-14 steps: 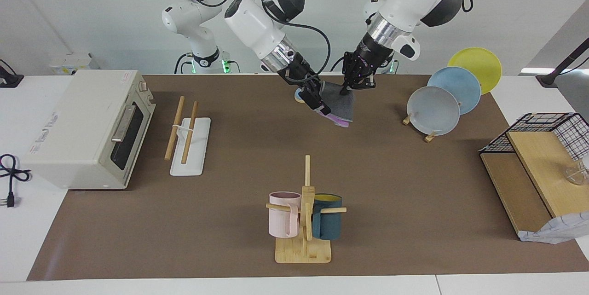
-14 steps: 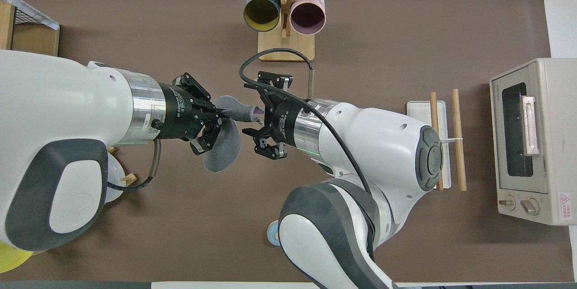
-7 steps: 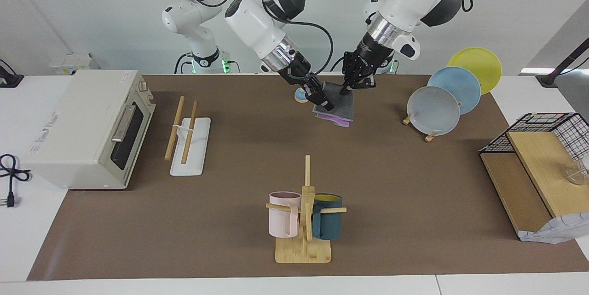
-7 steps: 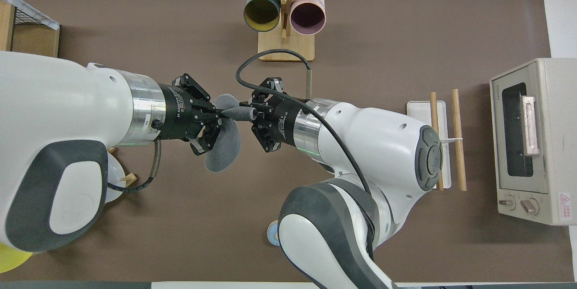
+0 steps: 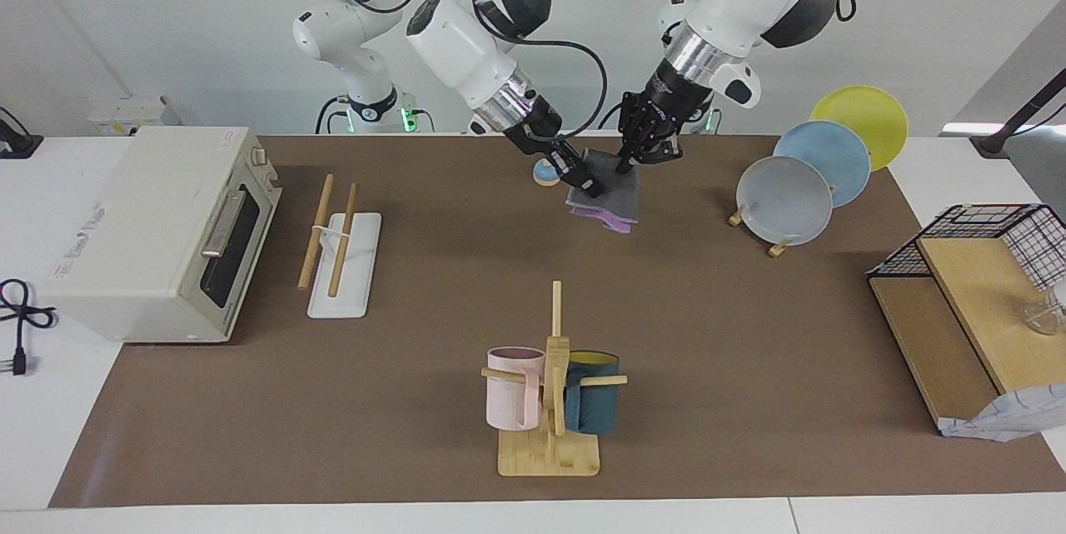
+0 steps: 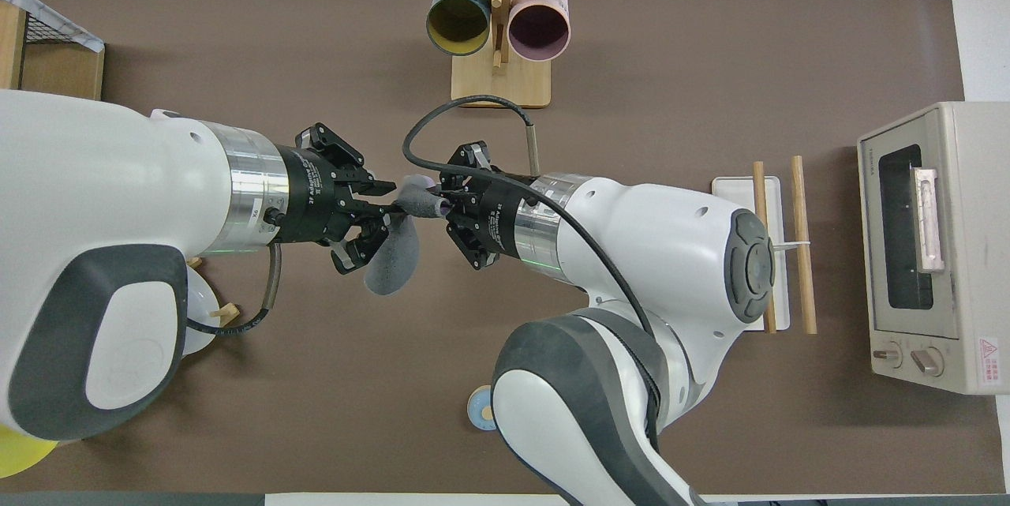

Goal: Fold towel and hang on rack
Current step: 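Grasp the towel with the right gripper from the left gripper, then carry the towel with the right gripper while the left gripper withdraws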

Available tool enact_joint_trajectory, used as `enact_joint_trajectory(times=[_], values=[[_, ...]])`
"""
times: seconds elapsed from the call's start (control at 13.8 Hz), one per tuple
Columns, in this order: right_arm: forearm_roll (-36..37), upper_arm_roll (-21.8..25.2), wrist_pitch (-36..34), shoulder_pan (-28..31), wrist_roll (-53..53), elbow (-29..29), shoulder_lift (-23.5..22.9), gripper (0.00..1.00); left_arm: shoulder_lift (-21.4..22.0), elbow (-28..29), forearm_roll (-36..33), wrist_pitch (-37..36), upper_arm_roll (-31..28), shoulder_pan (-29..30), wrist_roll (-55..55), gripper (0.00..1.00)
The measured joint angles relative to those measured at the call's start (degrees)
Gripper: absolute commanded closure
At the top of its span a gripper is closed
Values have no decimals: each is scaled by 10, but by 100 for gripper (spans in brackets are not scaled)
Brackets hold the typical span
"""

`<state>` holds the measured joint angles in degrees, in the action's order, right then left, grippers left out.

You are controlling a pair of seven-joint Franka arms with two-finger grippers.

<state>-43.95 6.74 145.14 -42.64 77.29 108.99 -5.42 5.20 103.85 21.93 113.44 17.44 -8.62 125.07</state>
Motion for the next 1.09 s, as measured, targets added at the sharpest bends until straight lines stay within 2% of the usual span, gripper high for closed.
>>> enact_joint_trajectory(times=[0.36, 0.72, 0.94, 1.09], values=[[215, 4, -179, 77, -214, -10, 5, 100, 0, 3, -6, 4, -8, 29, -152, 0], [251, 8, -321, 202, -389, -10, 21, 100, 0, 13, -6, 4, -12, 97, -417, 0], [252, 10, -399, 305, -496, -8, 37, 100, 1, 16, -10, -24, -16, 148, -644, 0], [255, 10, -432, 357, -561, -4, 45, 100, 1, 16, -38, -44, -18, 172, -763, 0]])
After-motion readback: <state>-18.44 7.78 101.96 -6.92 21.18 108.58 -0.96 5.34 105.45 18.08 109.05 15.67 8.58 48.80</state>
